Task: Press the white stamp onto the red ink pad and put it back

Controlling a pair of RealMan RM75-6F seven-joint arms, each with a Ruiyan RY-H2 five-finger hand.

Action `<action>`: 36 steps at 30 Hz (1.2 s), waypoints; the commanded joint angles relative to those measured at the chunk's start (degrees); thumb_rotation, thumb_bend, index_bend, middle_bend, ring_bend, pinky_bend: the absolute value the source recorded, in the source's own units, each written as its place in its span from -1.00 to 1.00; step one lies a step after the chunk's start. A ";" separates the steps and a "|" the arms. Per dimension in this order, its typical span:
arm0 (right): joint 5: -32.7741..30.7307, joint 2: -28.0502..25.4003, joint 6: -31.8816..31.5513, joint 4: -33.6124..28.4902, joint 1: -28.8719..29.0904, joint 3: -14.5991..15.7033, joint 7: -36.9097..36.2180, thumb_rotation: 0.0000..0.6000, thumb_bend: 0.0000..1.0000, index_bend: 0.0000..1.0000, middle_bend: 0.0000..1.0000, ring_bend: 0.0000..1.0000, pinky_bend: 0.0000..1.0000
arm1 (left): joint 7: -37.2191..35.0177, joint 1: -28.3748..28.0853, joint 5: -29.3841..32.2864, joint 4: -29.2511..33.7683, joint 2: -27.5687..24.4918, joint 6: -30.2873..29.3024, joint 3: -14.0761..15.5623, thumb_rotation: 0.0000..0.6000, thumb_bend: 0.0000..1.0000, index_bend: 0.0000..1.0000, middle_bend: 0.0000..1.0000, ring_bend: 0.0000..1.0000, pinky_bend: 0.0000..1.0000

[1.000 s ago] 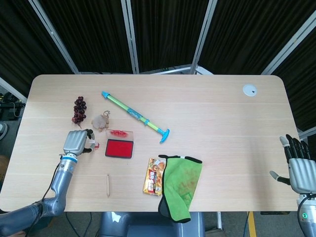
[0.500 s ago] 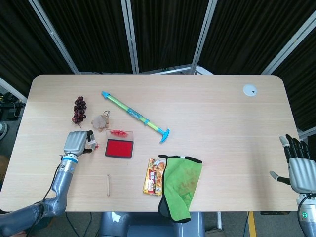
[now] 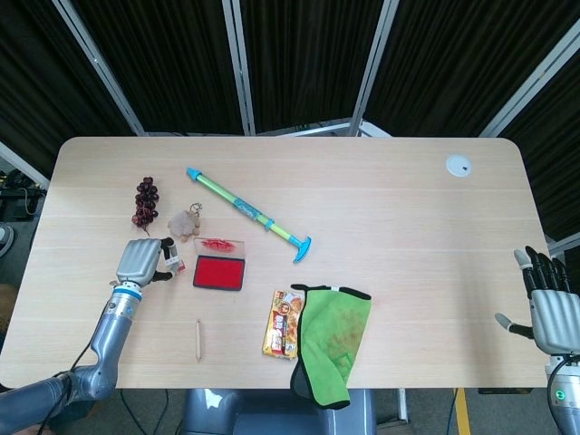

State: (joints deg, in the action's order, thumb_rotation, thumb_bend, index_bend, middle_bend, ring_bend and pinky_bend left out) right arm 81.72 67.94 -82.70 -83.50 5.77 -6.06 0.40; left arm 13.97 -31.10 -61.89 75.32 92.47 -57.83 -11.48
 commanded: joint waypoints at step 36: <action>-1.80 0.53 1.69 1.59 0.58 -0.51 -0.19 1.00 -1.00 -1.00 -1.00 -1.00 -1.00 | -7.24 -4.20 -5.24 -9.83 10.14 2.03 0.54 1.00 -0.29 0.11 0.11 0.68 0.92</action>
State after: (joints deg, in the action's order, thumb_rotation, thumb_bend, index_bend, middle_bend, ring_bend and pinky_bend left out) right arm 79.91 68.47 -81.01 -81.90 6.35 -6.57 0.22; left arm 6.62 -35.24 -67.29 65.79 102.36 -55.87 -10.95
